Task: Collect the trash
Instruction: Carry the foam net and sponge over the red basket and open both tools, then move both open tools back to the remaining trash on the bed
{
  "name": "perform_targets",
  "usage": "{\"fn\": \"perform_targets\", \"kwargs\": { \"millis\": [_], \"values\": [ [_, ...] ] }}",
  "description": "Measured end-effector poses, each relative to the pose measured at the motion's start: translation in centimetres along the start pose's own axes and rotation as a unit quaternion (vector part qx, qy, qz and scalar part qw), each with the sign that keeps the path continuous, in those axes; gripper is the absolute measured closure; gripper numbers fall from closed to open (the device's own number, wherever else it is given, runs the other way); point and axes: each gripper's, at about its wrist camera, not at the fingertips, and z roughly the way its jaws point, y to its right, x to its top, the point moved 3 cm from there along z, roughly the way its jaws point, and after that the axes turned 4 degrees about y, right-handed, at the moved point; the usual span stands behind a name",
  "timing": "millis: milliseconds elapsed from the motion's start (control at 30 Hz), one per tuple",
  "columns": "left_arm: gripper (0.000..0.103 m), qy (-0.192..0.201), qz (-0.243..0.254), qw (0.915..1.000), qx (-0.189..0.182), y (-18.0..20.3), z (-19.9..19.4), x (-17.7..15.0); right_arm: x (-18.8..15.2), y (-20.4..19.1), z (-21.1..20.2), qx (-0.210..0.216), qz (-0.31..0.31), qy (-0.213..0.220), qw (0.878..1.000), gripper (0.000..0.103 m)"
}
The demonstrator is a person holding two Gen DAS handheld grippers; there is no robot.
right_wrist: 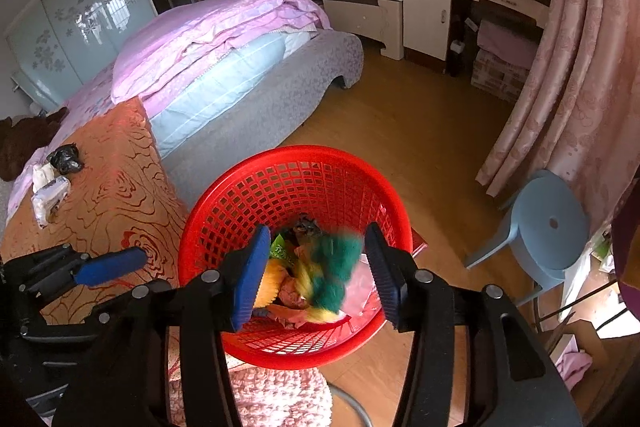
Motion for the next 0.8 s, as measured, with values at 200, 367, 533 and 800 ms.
{"fn": "perform_targets", "kwargs": {
  "millis": [200,367,533,800],
  "values": [
    [0.056,0.007,-0.023,0.9997,0.006,-1.2,-0.8,0.0,0.0,-0.1,-0.1,0.001,0.002,0.002,1.000,0.048],
    [0.053,0.017,-0.042,0.9989,0.013,-2.4,-1.8,-0.1,0.0,-0.1,-0.1,0.002,0.002,0.002,1.000,0.048],
    [0.051,0.026,-0.053,0.9979,0.025,-3.3,-2.7,-0.2,0.1,-0.5,-0.3,0.007,-0.003,0.004,1.000,0.047],
    [0.044,0.061,-0.060,0.9937,0.072,-5.2,-6.1,-0.5,-0.2,-1.6,-0.6,0.022,-0.013,0.012,1.000,0.041]
  ]
}}
